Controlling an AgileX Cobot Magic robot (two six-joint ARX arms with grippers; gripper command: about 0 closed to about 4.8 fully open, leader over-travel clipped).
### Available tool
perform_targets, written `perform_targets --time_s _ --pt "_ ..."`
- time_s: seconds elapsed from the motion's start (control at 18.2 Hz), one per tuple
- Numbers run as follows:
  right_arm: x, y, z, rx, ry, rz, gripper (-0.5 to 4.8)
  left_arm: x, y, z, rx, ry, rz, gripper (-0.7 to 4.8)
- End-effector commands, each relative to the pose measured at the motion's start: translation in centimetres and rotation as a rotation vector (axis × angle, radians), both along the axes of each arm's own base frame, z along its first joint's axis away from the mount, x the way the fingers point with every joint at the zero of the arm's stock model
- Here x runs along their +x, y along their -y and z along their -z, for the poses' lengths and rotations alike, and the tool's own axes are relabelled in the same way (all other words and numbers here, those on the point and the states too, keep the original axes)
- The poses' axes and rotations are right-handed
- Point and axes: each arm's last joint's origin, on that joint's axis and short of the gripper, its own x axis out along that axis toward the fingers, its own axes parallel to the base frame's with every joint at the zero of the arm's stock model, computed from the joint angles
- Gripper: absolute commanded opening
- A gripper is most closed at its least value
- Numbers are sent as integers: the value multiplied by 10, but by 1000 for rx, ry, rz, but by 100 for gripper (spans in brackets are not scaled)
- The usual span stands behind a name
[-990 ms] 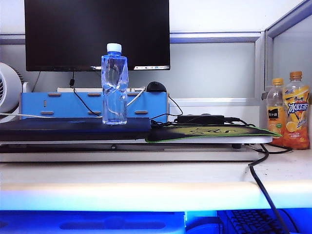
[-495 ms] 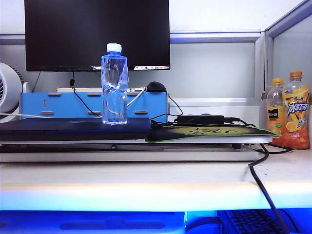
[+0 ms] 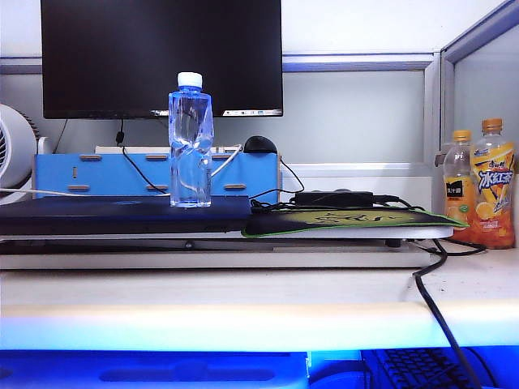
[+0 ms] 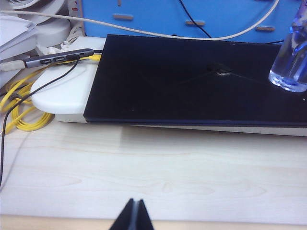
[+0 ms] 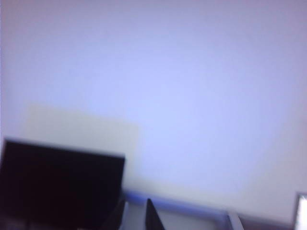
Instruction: Pick up the mineral water bottle and place it on the laptop.
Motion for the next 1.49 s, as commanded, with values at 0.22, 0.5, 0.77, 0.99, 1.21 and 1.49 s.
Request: perform_targets --time_s 0.22,0.5,0.77,0.99,1.21,1.49 --pt "40 -28 39 -91 -162 29 62 0 0 0 1 0 4 -2" --pt "82 -60 108 -97 -160 74 62 0 0 0 1 0 2 -2" --pt "113 -70 206 -190 -327 118 63 0 0 0 1 0 3 -2" --pt "114 -66 271 -158 -392 86 63 0 0 0 1 0 3 -2" --pt "112 -57 313 -6 -407 146 63 0 0 0 1 0 3 -2" --pt "120 -52 343 -2 -469 164 63 0 0 0 1 0 3 -2"
